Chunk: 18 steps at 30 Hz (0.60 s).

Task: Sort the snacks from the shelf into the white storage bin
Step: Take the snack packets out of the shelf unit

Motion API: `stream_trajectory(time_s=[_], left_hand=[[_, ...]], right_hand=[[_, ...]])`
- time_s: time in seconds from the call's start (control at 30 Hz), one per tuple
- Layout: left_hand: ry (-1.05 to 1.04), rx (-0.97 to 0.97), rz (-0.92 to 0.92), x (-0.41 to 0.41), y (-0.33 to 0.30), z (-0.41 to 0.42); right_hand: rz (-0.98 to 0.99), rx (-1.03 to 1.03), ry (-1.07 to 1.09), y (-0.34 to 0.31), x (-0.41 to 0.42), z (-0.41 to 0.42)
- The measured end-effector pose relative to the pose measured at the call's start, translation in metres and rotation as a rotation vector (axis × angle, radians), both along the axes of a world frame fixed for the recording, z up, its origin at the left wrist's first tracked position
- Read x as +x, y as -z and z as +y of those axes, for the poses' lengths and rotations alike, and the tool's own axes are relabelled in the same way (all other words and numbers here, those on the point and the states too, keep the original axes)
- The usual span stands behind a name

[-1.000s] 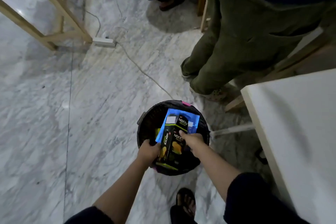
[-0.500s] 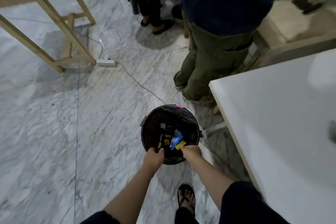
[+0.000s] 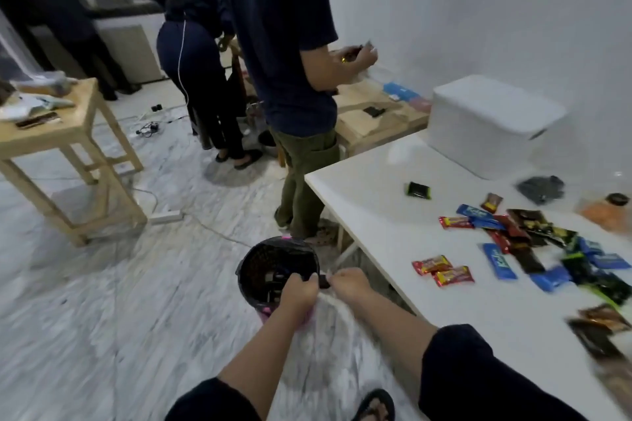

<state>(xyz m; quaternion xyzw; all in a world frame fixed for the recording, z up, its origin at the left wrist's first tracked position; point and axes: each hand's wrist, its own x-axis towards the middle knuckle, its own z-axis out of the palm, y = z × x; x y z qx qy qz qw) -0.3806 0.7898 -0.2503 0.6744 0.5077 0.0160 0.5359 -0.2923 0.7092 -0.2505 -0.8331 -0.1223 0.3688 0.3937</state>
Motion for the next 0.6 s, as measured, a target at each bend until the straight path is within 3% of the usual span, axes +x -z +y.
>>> stream_trajectory(time_s=[0.33, 0.6], left_hand=[[0.299, 0.064, -0.128, 0.065, -0.091, -0.192], [0.565, -0.022, -0.179, 0.121, -0.122, -0.437]], right_hand=[[-0.235, 0.081, 0.244, -0.097, 0.032, -0.227], [-0.305, -0.009, 0.627, -0.084, 0.050, -0.491]])
